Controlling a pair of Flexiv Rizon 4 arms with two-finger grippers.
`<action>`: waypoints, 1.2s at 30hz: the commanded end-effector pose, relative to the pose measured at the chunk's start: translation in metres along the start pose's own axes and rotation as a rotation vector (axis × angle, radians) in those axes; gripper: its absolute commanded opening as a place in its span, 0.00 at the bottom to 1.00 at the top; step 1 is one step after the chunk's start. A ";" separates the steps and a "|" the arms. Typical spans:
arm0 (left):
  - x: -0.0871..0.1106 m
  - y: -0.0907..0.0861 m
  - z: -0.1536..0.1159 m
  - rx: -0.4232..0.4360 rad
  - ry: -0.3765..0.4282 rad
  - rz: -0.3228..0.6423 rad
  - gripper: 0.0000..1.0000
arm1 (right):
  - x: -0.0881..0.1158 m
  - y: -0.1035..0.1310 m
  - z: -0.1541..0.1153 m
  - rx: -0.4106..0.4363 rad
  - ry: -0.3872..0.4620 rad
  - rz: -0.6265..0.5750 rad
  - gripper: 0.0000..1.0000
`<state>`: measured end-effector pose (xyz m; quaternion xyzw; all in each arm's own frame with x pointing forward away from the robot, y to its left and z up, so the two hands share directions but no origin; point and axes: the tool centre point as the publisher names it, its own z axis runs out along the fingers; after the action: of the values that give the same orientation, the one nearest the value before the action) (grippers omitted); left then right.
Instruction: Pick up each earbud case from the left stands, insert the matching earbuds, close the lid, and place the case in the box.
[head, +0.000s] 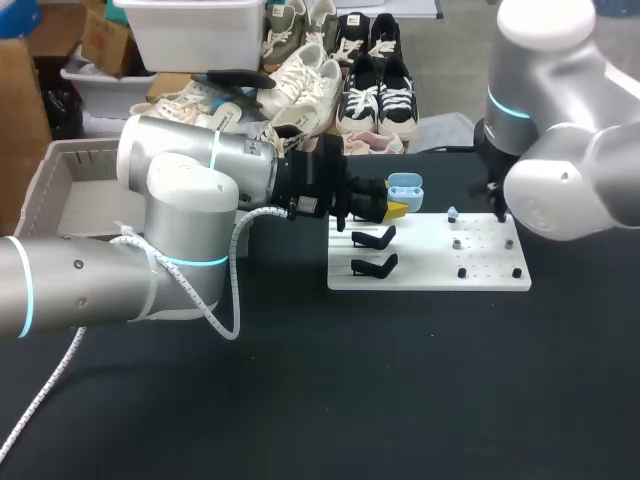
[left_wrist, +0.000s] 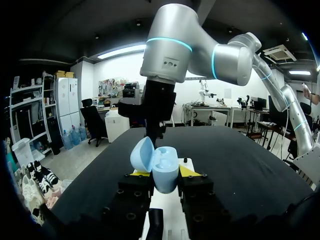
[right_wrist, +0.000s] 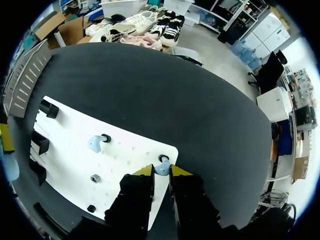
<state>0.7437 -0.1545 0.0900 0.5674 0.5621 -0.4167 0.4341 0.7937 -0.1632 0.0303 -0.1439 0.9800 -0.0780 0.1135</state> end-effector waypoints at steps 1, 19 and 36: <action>0.000 -0.001 0.000 -0.004 -0.001 0.001 0.00 | 0.014 0.001 -0.021 0.005 -0.034 0.004 0.00; 0.000 -0.001 0.000 -0.004 -0.001 0.001 0.00 | 0.029 0.017 -0.055 -0.063 -0.080 -0.050 0.00; 0.000 -0.001 0.000 -0.004 -0.001 0.001 0.00 | 0.029 0.017 -0.055 -0.063 -0.080 -0.050 0.00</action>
<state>0.7437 -0.1545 0.0900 0.5674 0.5621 -0.4167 0.4341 0.7516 -0.1490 0.0739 -0.1760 0.9730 -0.0431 0.1429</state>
